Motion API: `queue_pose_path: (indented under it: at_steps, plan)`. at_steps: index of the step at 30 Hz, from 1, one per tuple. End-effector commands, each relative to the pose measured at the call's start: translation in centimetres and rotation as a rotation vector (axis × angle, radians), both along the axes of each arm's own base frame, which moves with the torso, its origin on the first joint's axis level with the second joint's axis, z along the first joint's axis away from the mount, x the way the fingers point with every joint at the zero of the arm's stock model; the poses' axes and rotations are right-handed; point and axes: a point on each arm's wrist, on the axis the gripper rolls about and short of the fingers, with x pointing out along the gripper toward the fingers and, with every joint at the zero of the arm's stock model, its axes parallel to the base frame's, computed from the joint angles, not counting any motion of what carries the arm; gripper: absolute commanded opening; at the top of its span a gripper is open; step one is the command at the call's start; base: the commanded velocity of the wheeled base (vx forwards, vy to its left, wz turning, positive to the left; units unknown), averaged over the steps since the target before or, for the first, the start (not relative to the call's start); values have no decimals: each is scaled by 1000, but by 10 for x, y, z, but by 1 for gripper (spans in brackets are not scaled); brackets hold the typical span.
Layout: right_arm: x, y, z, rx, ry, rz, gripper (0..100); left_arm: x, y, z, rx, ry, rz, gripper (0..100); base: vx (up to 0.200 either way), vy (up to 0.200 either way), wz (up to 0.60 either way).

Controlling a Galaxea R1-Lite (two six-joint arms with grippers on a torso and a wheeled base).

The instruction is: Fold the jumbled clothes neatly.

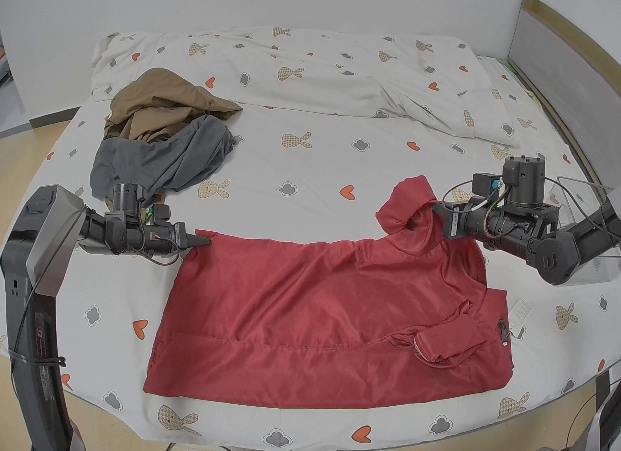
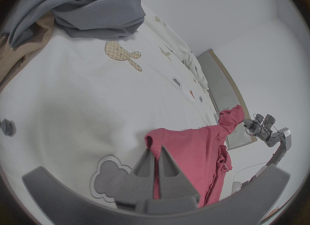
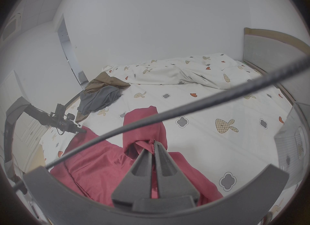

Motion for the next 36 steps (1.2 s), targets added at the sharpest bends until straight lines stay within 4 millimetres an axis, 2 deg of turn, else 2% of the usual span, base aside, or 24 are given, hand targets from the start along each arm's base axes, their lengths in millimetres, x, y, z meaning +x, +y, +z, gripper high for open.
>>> queue_pose_path:
  at_steps: [1,7,16,23,29,36]
  plan:
    - [0,-2,0,1,-1,-7,0,-4,1,11,1,-15,2,0,0,0,0]
    - [-12,-8,13,10,-27,-10,0,-21,4,37,2,-37,13,0,0,0,0]
    - [-38,-23,26,97,-13,-49,0,-58,10,54,28,-36,11,0,0,0,0]
    - [-52,-39,14,89,39,-90,0,-85,17,54,57,-22,8,0,0,0,0]
    - [-65,-41,-2,76,101,-88,0,-98,16,48,55,13,5,0,0,0,0]
    - [-78,-43,-10,68,136,-85,0,-109,13,42,63,32,-9,0,0,0,0]
